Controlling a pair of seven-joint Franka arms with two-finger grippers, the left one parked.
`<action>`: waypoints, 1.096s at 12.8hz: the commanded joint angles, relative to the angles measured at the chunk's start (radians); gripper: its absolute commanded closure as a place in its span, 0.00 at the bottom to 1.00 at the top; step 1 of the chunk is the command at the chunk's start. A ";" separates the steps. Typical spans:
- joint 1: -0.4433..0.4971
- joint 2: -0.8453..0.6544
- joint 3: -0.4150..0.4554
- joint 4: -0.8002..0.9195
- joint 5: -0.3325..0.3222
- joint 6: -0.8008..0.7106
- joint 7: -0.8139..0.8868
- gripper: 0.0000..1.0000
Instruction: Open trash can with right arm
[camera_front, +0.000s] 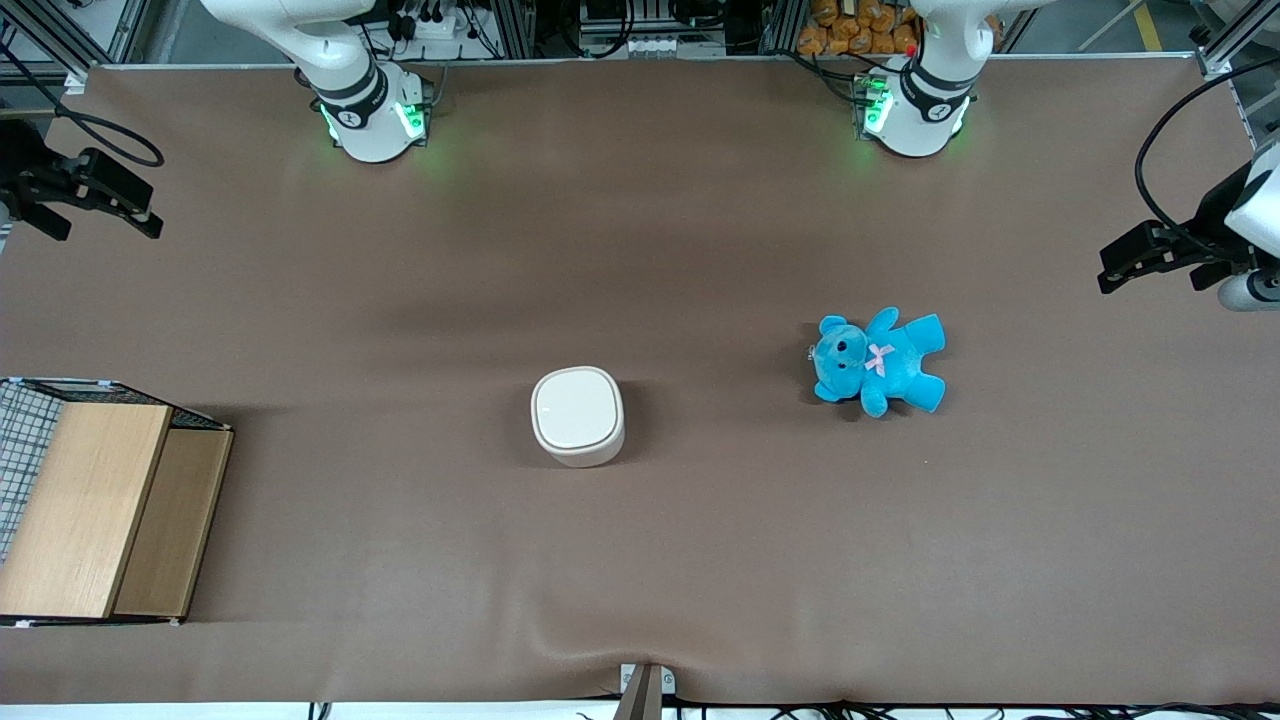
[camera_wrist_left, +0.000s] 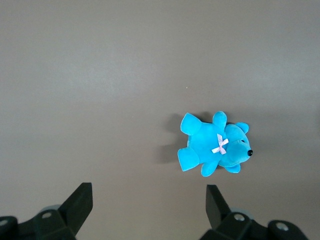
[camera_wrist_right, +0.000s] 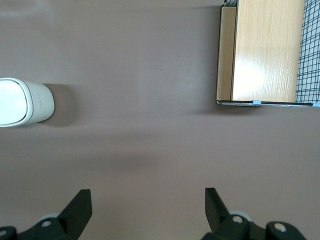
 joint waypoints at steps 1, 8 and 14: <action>-0.018 -0.034 0.010 -0.027 0.008 -0.021 -0.019 0.00; -0.005 -0.025 0.021 -0.023 0.043 0.007 -0.008 0.00; 0.059 0.021 0.140 -0.024 0.041 0.105 0.171 0.00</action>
